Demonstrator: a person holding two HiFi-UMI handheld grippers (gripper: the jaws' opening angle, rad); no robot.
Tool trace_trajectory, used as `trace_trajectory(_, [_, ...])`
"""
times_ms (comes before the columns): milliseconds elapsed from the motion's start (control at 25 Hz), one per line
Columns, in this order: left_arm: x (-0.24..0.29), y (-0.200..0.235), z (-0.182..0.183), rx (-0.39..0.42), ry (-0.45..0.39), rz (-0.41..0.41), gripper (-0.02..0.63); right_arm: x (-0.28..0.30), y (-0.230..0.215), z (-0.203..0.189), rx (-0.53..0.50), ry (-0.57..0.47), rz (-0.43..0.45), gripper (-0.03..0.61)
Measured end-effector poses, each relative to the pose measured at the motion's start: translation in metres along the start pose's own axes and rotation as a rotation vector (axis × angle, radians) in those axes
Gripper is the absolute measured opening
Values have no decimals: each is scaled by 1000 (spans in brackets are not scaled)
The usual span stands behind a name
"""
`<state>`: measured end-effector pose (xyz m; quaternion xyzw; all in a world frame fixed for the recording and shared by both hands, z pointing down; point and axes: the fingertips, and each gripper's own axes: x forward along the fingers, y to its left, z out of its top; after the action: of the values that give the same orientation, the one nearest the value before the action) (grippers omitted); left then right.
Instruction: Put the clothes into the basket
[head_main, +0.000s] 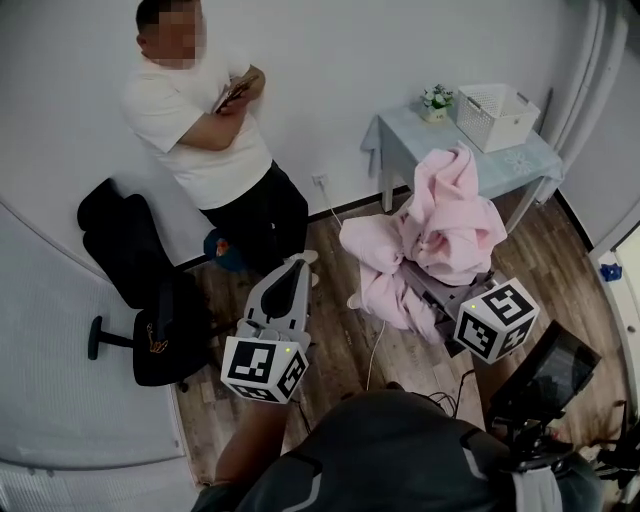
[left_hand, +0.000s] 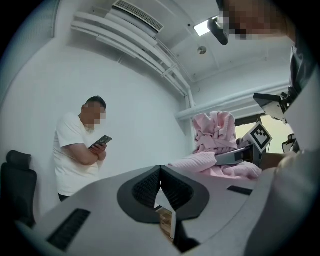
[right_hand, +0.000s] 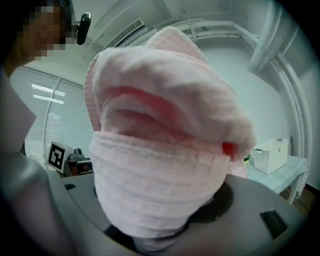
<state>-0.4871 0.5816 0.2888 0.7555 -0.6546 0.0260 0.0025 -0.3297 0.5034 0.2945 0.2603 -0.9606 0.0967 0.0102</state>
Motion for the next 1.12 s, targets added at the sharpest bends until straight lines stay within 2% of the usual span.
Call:
trace_trajectory(240, [6, 4, -10, -36, -6, -93, 11, -6, 0, -4, 9, 14, -88, 327])
trace_trajectory(360, [8, -2, -12, -24, -19, -155, 11, -15, 5, -6, 8, 15, -131, 327])
trace_trajectory(560, [28, -13, -10, -47, -26, -219, 11, -25, -14, -3, 19, 19, -209, 327])
trace_trajectory(840, [81, -62, 5, 34, -61, -240, 11, -47, -66, 14, 0, -48, -216, 327])
trace_trajectory(1120, [176, -160, 16, 41, -53, -252, 11, -108, -180, 23, 15, -66, -203, 327])
